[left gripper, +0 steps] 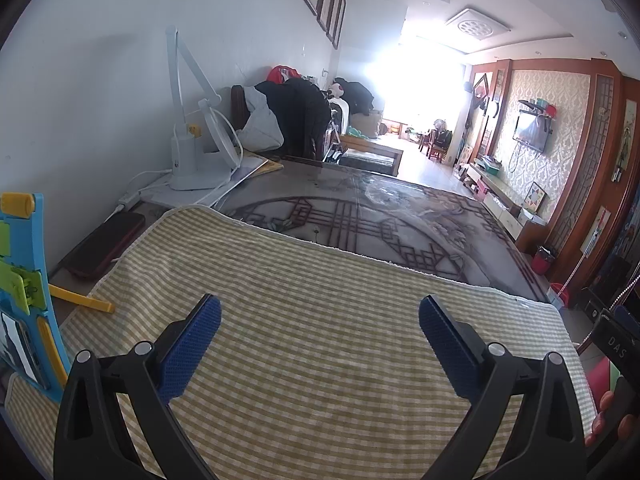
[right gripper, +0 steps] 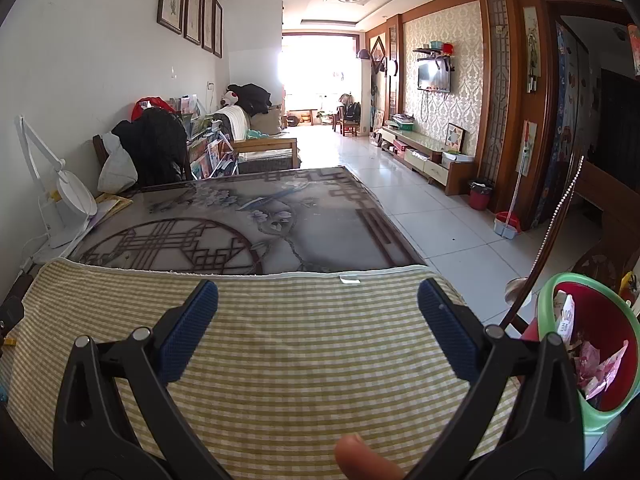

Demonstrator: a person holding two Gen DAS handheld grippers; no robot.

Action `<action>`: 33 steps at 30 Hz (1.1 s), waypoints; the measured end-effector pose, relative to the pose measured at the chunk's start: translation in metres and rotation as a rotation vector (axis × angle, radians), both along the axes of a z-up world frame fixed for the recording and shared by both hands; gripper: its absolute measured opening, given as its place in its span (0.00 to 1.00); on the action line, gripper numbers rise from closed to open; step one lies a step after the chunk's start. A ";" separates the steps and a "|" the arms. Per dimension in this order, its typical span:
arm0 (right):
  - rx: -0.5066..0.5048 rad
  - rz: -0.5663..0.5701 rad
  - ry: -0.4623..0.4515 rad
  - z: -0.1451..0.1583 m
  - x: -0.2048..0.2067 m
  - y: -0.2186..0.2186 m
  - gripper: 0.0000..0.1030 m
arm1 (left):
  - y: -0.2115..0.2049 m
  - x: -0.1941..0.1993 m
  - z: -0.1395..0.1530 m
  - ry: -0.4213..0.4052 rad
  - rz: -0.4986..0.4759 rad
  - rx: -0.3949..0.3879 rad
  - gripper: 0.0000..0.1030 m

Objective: Collect trash

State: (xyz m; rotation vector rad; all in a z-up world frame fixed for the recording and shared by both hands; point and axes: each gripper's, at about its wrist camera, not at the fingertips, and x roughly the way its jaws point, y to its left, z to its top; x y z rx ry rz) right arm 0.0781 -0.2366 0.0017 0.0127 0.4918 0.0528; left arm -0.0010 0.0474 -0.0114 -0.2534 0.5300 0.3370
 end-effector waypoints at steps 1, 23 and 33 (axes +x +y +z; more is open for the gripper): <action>0.000 0.000 0.001 0.000 0.000 0.000 0.96 | 0.000 0.000 0.000 0.000 0.000 -0.001 0.93; -0.009 0.007 0.011 -0.005 0.000 -0.002 0.96 | 0.000 -0.002 -0.003 0.008 -0.005 0.005 0.93; -0.013 0.009 0.017 -0.009 0.000 -0.007 0.96 | 0.001 -0.003 -0.005 0.010 -0.006 0.006 0.93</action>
